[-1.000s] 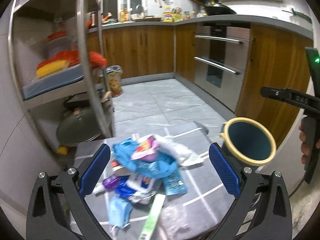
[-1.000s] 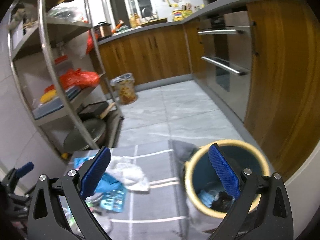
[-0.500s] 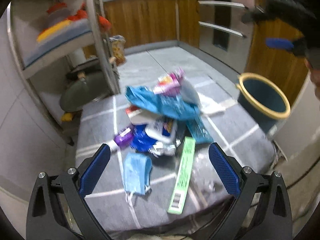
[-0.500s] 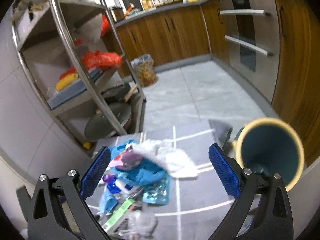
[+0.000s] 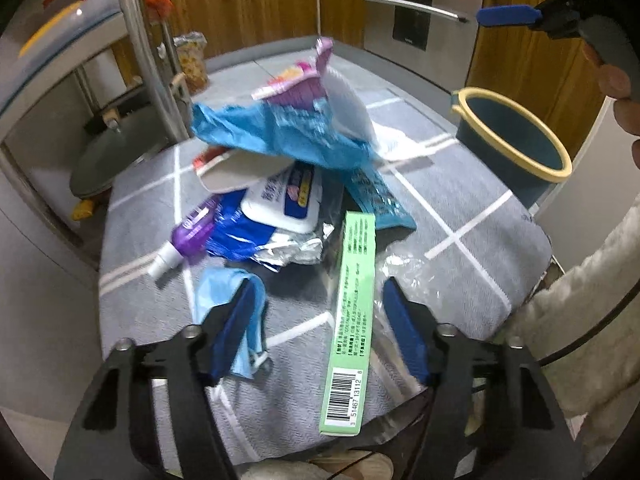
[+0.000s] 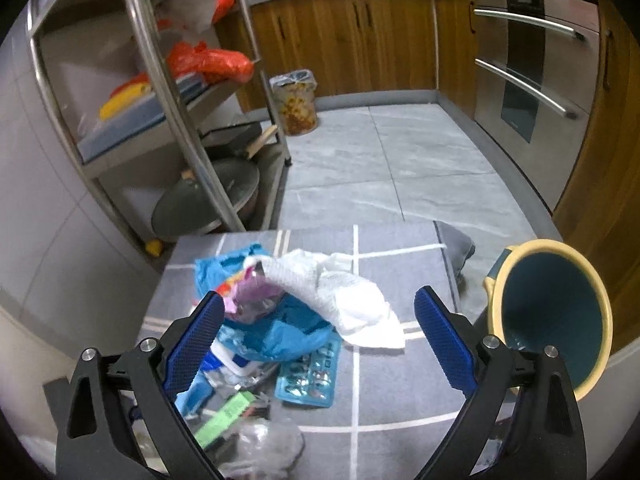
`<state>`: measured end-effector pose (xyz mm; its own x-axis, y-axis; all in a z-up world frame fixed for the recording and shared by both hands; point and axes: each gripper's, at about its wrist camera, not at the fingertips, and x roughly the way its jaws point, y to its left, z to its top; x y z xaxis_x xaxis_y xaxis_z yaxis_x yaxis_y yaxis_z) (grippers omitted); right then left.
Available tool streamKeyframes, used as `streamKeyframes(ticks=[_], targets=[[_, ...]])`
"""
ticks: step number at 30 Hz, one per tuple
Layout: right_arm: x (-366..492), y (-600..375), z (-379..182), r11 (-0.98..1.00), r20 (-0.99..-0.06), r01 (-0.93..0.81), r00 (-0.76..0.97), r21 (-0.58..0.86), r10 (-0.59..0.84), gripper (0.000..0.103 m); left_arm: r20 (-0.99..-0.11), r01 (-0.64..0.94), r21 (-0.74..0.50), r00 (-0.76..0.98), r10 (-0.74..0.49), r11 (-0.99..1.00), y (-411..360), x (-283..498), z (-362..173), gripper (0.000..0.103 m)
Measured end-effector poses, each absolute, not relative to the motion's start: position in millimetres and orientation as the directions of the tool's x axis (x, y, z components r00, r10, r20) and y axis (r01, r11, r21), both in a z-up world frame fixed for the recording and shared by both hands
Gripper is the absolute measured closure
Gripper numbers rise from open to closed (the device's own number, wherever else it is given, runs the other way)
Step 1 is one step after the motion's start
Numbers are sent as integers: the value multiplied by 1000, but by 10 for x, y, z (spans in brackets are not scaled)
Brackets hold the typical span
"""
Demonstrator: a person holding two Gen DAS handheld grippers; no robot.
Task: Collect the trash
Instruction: 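Grasp the green barcode strip with the left gripper while the right gripper grasps the clear plastic bag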
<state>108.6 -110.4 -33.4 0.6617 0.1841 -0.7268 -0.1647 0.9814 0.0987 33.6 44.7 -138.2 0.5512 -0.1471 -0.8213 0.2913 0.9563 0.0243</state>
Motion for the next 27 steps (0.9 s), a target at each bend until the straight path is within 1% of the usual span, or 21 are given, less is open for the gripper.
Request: streamKeyframes(ticks=[1,3,4,5,8,11,17,24,27], targets=[[1059,-1106,-391,980,-731,-174,656,94,186,11,-829,304,15,536,-158,953,435,343,-1416,52],[1015,-1107,-490,978,-743,-192,642,86,192,21,-841,321,7,514,-168,947,411,351,-1465,64],[988,-1111,-534,976,-747,-199,636,84,194,23,-849,330,-9,497,-181,944,401,362,-1487,81],[952,-1116,-593,974,-754,-210,627,80,197,25,-855,331,-22,483,-189,943,393,377,-1500,84],[886,-1143,-656,969,-762,-235,612,79,210,27,-842,315,-44,499,-205,948,403,400,-1422,85],[825,-1188,-653,964,-752,-248,618,92,230,28,-822,299,-55,529,-213,953,426,388,-1297,85],[684,-1259,-792,964,-757,-220,602,151,256,28,-788,287,16,594,-164,958,401,284,-1001,85],[478,-1031,-980,949,-778,-282,561,141,283,28,-749,241,-17,640,-172,970,527,119,-692,85],[424,-886,-1086,937,-791,-324,538,127,293,28,-730,204,15,671,-129,979,600,129,-651,85]])
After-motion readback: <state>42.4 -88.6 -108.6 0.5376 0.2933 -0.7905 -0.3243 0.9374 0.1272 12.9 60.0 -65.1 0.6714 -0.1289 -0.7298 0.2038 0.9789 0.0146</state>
